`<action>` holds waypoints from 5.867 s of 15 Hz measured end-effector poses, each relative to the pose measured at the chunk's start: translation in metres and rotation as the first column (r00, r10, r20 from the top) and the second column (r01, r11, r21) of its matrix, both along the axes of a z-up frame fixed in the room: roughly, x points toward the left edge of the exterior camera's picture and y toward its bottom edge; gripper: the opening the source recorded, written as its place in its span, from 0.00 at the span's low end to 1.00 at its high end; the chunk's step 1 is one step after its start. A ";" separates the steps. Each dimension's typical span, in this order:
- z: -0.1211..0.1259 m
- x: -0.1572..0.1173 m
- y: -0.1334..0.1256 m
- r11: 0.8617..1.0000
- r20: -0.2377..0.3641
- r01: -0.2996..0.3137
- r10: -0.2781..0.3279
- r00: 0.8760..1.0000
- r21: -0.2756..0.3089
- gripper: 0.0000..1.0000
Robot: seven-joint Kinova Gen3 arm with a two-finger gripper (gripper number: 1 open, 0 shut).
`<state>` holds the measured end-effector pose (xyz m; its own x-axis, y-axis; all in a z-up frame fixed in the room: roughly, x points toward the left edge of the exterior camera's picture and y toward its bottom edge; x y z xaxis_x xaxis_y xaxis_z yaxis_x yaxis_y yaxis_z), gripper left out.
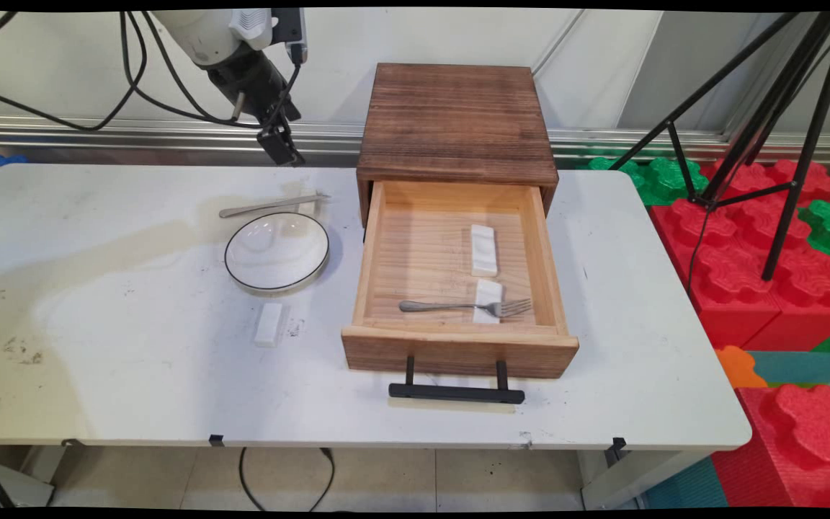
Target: Pick up the knife from the left of the white plate, then place the picked object into the drawer
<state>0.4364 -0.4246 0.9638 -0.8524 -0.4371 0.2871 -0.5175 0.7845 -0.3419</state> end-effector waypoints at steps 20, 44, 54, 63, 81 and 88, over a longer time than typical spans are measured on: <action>-0.097 0.066 -0.092 0.972 0.191 -0.072 0.029 0.981 0.222 1.00; -0.158 0.080 -0.126 0.940 0.094 -0.074 0.046 0.995 0.332 0.00; -0.149 0.077 -0.122 0.953 0.061 -0.149 0.138 0.989 0.262 0.00; -0.107 0.073 -0.097 0.954 0.048 -0.277 0.273 0.961 0.116 0.00; 0.039 -0.025 -0.009 0.987 -0.023 -0.103 0.100 0.995 -0.126 0.00; 0.069 -0.091 0.028 0.984 -0.074 0.141 -0.150 0.986 -0.110 0.00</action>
<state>0.3451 -0.3963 1.0330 -0.8766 -0.2740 0.3955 -0.4297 0.8157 -0.3873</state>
